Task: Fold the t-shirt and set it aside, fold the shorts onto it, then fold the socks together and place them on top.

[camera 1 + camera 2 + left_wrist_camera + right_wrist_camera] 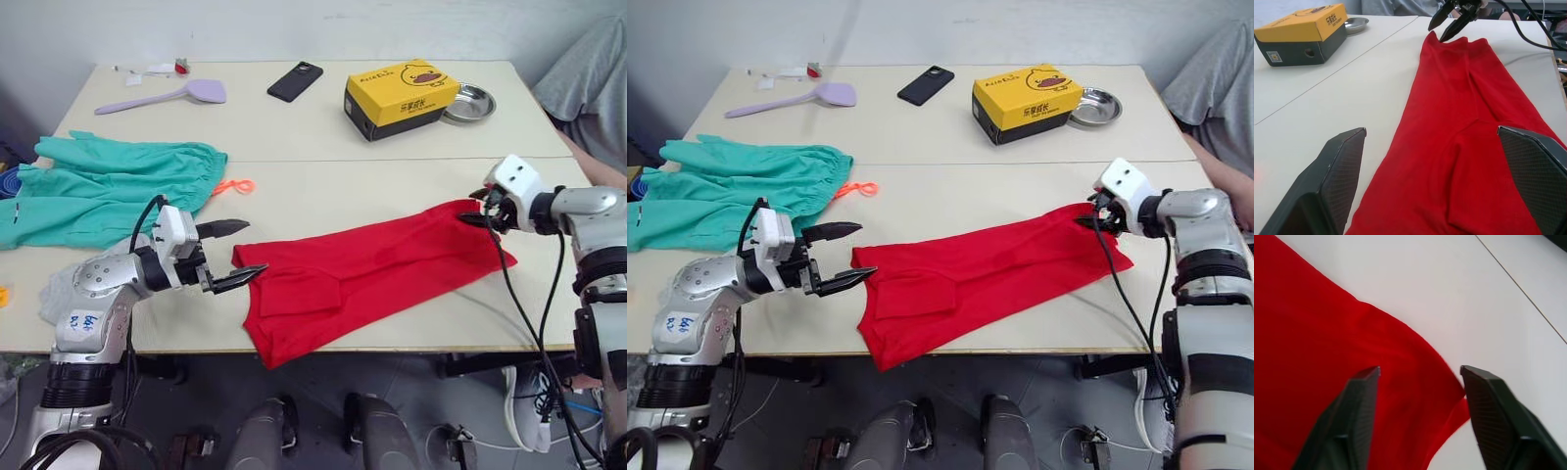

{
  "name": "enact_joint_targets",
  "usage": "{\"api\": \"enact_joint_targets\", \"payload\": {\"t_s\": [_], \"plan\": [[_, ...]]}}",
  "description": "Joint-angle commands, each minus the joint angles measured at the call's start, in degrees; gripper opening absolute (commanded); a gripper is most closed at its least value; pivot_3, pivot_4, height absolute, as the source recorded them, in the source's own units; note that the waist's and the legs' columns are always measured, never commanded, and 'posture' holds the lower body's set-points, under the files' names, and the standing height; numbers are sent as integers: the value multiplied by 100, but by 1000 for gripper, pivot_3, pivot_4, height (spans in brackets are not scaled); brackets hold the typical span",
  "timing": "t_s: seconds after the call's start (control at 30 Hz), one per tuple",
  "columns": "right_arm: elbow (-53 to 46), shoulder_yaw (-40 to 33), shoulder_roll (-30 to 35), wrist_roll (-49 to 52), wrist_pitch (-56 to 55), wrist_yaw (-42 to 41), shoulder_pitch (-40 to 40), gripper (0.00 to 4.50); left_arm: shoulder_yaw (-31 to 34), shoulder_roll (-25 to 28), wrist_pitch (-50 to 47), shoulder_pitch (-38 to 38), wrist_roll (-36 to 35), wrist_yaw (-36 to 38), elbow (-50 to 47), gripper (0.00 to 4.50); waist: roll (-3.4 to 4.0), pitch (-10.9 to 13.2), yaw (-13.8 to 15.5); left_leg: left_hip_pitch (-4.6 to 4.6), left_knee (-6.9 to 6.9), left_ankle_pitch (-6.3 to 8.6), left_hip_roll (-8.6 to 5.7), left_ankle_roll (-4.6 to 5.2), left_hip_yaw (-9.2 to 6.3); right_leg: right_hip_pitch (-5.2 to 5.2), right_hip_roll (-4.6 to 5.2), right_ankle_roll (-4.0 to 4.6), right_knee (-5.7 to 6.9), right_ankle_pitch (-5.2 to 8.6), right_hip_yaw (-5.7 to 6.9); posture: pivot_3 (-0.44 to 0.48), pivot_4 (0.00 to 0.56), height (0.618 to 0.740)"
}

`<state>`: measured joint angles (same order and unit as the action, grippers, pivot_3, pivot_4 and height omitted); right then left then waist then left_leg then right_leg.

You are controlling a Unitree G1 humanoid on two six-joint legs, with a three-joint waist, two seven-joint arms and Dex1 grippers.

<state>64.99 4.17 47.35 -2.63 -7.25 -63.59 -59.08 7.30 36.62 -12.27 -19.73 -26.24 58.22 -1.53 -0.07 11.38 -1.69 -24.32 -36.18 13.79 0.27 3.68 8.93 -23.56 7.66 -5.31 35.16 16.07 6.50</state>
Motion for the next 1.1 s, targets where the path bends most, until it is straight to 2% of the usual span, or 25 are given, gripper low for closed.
{"api": "enact_joint_targets", "payload": {"t_s": [0.03,0.07,0.1,0.23,0.3,0.33,0.4,0.5,0.6,0.7,0.9,1.0,1.03,1.1], "plan": [[-729,-361,524,277,1024,-193,195,4035,39,32,172,-271,149,-85,174,4500,0,0,15,0,-3,0,0,0,0,0,1,0,1,0,-1,0,150,740],[-1056,-454,664,332,1534,-122,349,4351,-4,66,135,-342,154,-8,267,4500,0,0,24,0,-5,4,-1,-6,-1,1,5,0,3,0,0,0,150,740],[-1450,-597,794,478,1960,-163,578,4438,-47,80,179,-441,202,45,390,4500,0,0,27,0,-8,8,-1,-12,-2,1,9,0,5,0,1,0,150,740],[-3342,-1245,1267,1163,4186,-256,1795,4438,-258,104,230,-945,372,286,950,4500,0,0,38,-1,-7,13,-2,-17,-11,2,16,0,1,0,3,0,150,740],[-4313,-1143,1663,1156,5903,-93,2438,4438,-435,161,-10,-1161,329,610,1117,4500,0,0,31,-1,-5,13,-1,-17,-12,1,17,0,3,0,5,0,150,740],[-4923,-1107,1878,1374,6959,-107,2823,4438,-566,115,118,-1375,566,530,1390,4500,4,-1,32,-1,-5,13,-1,-16,-12,0,17,1,4,0,4,0,150,740],[-5860,-1518,1752,1859,8412,77,3273,4438,-777,-36,328,-1773,909,389,1927,4500,3,-2,45,-1,-4,14,0,-15,-13,-4,21,5,10,3,4,0,150,740],[-6664,-2100,1136,2114,9620,600,3531,4438,-1154,-181,350,-2211,1341,420,2685,4500,-1,-4,-8,2,-13,16,1,-11,-14,-2,21,7,19,2,5,0,150,740],[-7029,-2400,549,2338,9972,1091,3710,4438,-1354,-387,400,-2610,1593,460,3399,4500,-2,-4,19,4,-11,16,1,-10,-14,-3,20,7,22,1,7,0,150,740],[-6975,-2699,-101,2273,9975,1781,3489,4438,-1601,-471,484,-2873,1845,719,3942,4500,-42,-19,3,2,-9,15,1,-12,-14,-3,16,7,16,1,12,0,150,740],[-6642,-2770,-905,1963,9694,2839,3045,4438,-1566,-785,643,-3313,2143,419,4925,4500,-119,-58,-15,3,-11,17,4,-14,-12,-2,17,6,16,0,6,0,150,740],[-6292,-2852,-1187,1849,9316,3259,2763,4500,-1560,-826,764,-3367,2217,431,5193,3934,-132,-66,-28,5,-9,17,5,-16,-11,-2,17,6,16,0,3,0,150,740],[-6133,-2859,-1262,1808,9158,3395,2651,4500,-1551,-829,758,-3361,2219,461,5242,3619,-133,-67,-20,5,-8,17,5,-17,-11,-2,17,6,16,0,4,0,150,740],[-5862,-2837,-1345,1775,8917,3569,2475,4084,-1522,-830,742,-3333,2224,485,5284,2975,-135,-68,-22,5,-8,17,5,-17,-11,-2,18,6,16,0,4,0,150,740]]}}
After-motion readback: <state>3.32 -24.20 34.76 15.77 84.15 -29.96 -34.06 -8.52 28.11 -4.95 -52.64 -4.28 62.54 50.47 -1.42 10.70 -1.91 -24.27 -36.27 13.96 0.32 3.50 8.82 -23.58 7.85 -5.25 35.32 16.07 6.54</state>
